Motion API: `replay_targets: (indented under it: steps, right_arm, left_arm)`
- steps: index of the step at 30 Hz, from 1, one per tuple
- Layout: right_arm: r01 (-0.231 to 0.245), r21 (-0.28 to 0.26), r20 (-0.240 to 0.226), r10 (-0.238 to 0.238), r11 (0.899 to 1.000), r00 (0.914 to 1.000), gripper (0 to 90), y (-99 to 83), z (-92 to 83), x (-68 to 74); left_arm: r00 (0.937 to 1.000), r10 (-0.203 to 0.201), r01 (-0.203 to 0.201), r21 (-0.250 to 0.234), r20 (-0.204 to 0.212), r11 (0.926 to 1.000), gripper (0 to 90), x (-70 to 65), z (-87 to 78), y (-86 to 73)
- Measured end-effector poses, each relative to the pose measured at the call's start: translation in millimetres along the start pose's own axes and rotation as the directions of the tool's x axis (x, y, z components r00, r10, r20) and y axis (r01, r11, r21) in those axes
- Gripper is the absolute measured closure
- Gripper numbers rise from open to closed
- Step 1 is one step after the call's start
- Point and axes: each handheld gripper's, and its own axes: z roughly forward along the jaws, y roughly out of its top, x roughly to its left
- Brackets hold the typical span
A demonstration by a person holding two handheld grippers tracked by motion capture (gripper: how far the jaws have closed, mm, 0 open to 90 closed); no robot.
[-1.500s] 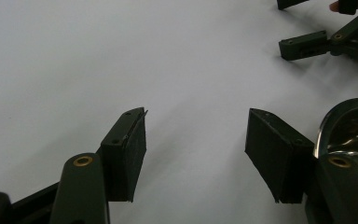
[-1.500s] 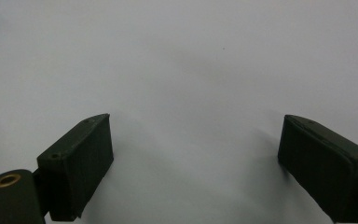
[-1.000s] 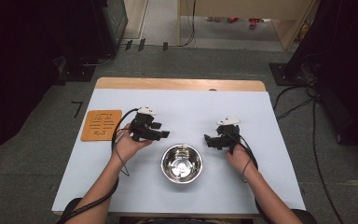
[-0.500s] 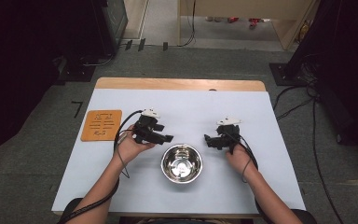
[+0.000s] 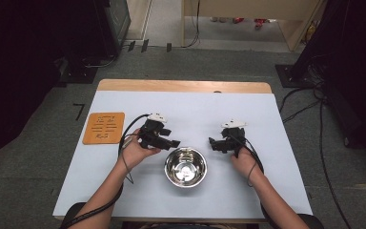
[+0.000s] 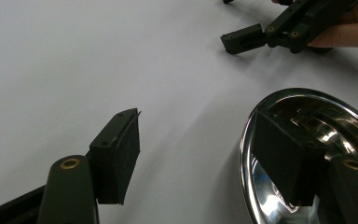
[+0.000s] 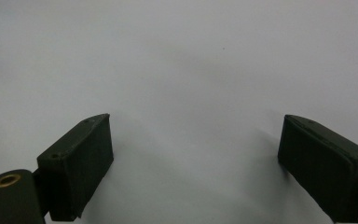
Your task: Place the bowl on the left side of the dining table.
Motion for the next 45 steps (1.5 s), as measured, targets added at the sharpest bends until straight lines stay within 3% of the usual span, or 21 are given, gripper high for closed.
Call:
replay_targets:
  steps: [45]
  right_arm:
    - [-0.002,0.0,0.0,0.002,1.0,1.0,10.0,0.0,0.0,0.2]
  left_arm:
    - [0.9964,0.055,-0.061,0.095,0.064,0.9936,33.3,-22.5,34.9,-4.1]
